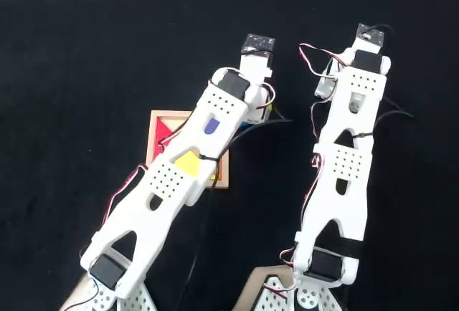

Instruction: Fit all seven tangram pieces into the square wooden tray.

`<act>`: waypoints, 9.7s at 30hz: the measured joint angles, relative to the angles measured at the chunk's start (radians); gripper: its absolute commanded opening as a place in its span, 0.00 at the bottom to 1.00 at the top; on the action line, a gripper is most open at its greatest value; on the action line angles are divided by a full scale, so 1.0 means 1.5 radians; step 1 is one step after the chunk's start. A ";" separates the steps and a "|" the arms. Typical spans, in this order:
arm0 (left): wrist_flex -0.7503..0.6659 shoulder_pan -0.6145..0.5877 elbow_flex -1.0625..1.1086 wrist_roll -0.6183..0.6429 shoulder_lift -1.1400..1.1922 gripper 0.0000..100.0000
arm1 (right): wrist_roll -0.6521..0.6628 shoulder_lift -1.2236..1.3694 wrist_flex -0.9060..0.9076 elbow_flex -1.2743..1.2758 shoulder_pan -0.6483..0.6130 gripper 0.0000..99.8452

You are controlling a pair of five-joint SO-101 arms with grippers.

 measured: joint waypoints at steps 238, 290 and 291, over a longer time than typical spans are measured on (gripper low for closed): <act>0.048 -0.569 0.835 -0.302 -2.145 0.03 | 0.024 -2.158 -0.007 0.666 0.052 0.01; -0.080 -0.382 1.968 -0.267 -2.140 0.23 | 0.110 -2.157 -0.305 2.019 -0.358 0.01; -0.080 -0.382 1.980 -0.254 -2.140 0.21 | 0.110 -2.157 -0.301 2.037 -0.359 0.01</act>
